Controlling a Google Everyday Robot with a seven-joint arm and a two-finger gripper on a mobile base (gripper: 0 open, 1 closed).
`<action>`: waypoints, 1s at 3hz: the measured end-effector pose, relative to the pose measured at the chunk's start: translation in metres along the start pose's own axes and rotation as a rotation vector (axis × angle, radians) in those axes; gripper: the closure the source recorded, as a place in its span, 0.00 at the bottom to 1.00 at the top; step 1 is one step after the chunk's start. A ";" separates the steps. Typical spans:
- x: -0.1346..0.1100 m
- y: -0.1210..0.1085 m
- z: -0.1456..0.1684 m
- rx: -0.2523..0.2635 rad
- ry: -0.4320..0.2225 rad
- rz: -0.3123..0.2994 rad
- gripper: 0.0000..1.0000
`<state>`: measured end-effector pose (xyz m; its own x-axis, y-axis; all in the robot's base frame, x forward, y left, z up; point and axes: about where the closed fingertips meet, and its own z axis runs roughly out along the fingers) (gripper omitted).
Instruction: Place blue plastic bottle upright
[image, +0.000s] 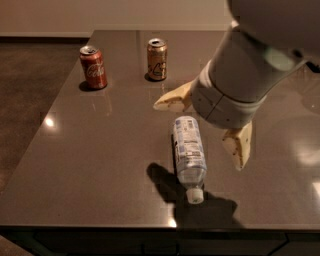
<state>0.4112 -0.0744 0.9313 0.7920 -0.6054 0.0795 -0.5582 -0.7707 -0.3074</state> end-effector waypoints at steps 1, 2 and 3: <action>-0.010 -0.004 0.025 -0.060 0.002 -0.120 0.00; -0.009 -0.002 0.048 -0.127 0.009 -0.206 0.00; -0.003 0.008 0.064 -0.190 0.014 -0.271 0.00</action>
Offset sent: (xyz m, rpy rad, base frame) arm 0.0153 0.0127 -0.0812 -0.2627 0.0738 0.2764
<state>0.4202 -0.0655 0.8683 0.9155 -0.3744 0.1473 -0.3643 -0.9268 -0.0913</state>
